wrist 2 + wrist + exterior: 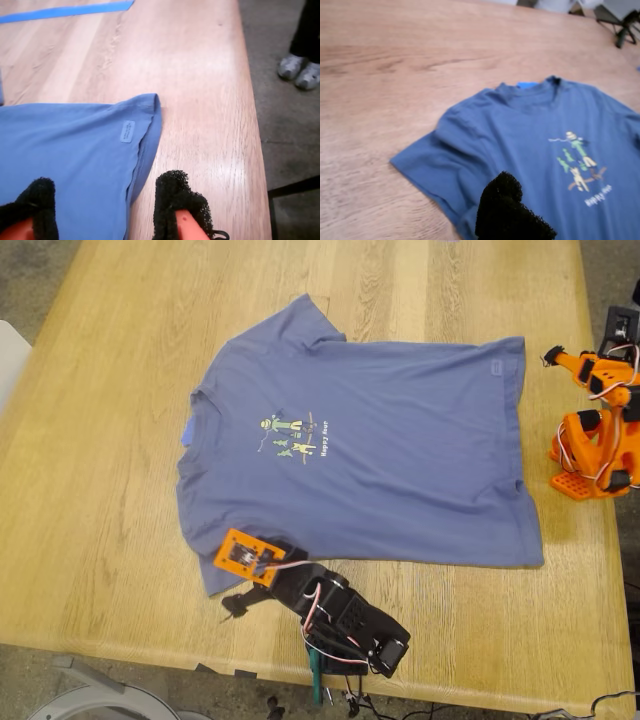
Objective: Fold a T-shirt
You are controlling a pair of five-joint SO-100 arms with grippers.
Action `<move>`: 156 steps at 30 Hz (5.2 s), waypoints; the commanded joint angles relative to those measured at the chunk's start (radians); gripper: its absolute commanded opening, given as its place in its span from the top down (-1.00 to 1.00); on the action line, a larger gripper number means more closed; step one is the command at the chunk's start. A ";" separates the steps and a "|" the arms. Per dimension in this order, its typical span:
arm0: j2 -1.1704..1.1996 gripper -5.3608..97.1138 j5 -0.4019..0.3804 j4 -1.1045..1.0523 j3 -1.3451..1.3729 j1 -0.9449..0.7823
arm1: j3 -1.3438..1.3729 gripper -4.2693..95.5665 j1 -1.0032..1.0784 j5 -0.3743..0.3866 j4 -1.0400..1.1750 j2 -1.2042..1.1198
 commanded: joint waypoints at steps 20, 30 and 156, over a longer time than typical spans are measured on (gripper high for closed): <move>-0.828 -0.24 0.021 0.055 -0.612 0.446 | -0.454 0.37 -0.974 0.017 0.038 -0.758; -1.029 -0.27 0.029 -0.181 -0.646 0.370 | -0.529 0.35 -1.181 0.038 -0.121 -1.028; -2.157 0.90 0.037 0.387 -2.474 0.652 | -1.012 0.91 -1.173 0.120 -0.876 -2.197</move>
